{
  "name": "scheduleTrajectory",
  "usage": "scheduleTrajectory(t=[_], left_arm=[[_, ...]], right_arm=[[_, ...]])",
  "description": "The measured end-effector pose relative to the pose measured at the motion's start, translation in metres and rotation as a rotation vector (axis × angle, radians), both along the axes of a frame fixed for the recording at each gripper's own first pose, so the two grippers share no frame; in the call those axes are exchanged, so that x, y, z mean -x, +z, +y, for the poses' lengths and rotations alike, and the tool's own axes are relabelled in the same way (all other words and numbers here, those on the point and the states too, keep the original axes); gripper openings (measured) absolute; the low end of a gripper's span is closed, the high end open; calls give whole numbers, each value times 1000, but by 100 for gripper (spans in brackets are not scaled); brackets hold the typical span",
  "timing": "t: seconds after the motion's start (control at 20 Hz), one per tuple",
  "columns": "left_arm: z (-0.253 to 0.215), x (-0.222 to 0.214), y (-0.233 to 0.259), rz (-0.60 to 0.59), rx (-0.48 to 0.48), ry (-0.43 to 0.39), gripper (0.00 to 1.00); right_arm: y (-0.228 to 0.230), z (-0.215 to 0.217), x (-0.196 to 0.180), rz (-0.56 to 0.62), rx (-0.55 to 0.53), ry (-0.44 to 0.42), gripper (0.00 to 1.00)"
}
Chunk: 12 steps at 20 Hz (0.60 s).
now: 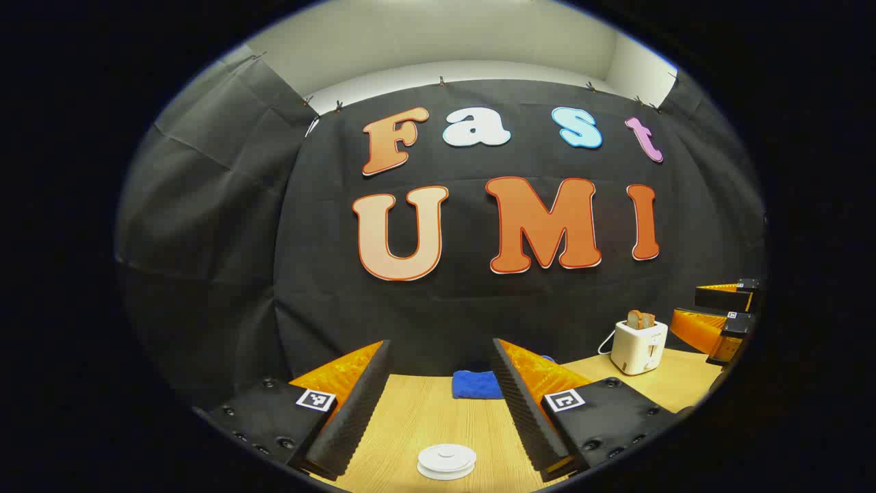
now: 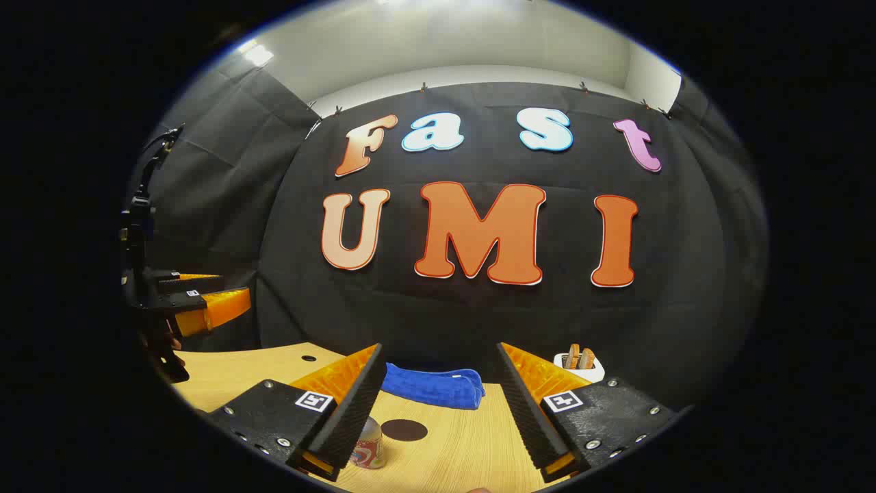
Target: Open the teacup lid with one hand, grasp the water bottle and pour water into the teacup with the other hand; after pouring, place the water bottle on the coaster and then close the teacup lid.
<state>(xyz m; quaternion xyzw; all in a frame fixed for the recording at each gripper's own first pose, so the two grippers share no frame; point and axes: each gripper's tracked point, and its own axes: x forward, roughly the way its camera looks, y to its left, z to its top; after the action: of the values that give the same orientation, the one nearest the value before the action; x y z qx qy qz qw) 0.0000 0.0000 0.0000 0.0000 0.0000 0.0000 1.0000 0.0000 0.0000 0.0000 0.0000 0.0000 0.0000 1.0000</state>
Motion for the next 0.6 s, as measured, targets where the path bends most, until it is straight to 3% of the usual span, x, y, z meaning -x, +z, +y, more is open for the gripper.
scheduleTrajectory(t=[0.6], left_arm=[[2, 0, -6, 17, -20, 9, 97]], right_arm=[[4, -4, 1, -4, -9, -21, 96]])
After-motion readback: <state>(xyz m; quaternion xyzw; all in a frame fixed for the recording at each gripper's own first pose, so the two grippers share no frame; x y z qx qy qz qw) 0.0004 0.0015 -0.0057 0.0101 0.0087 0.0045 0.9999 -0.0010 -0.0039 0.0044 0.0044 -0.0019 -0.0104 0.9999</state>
